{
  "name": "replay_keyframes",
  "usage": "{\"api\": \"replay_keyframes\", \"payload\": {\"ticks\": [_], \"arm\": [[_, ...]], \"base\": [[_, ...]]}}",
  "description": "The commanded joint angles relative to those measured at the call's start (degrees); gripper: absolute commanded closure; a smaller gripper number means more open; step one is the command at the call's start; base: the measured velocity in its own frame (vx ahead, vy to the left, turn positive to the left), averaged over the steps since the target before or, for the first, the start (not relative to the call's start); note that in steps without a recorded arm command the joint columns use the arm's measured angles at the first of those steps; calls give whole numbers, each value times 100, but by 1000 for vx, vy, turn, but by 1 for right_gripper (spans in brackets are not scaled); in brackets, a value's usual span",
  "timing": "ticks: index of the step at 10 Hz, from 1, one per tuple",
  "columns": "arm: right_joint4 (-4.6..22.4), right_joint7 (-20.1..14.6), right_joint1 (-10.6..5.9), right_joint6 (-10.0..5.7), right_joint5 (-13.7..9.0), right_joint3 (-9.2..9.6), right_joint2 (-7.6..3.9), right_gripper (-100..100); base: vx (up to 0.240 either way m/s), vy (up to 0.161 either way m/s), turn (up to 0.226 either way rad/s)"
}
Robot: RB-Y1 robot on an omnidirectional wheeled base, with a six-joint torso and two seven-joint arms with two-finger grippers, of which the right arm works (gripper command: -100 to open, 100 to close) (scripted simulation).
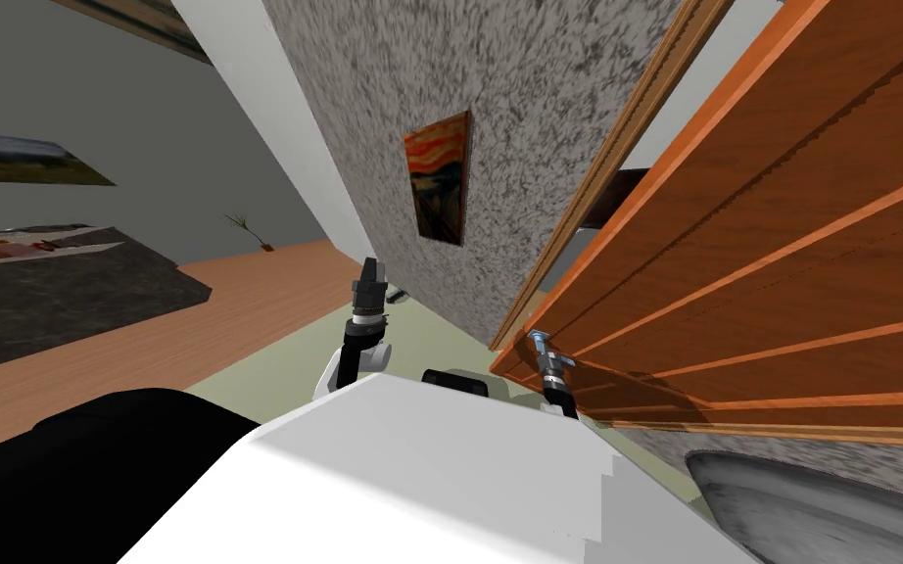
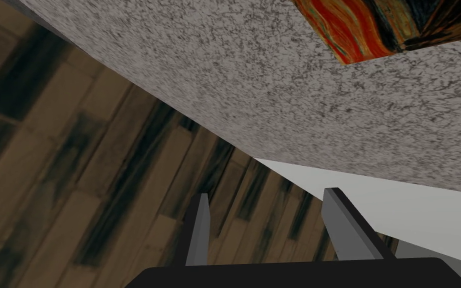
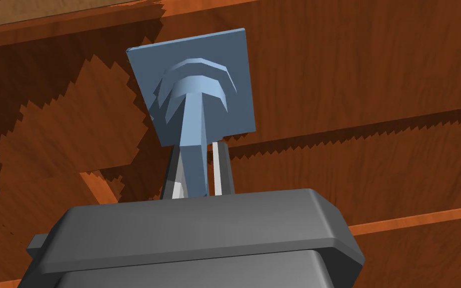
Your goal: Pull the door open
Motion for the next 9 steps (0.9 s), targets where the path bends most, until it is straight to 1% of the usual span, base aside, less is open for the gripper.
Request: {"api": "replay_keyframes", "payload": {"ticks": [1,3,6,8,9], "arm": [[-21,-99,74,-90,43,82,-71,100],[-47,-217,162,-198,95,181,-155,100],[-103,-477,356,-435,208,397,-341,100],[-132,-609,455,-555,265,507,-435,100],[-228,-537,458,-437,253,483,-382,100]], "base": [[-177,-30,126],[-226,-50,121],[-260,-67,130],[-239,-45,107],[-112,-15,20]]}}
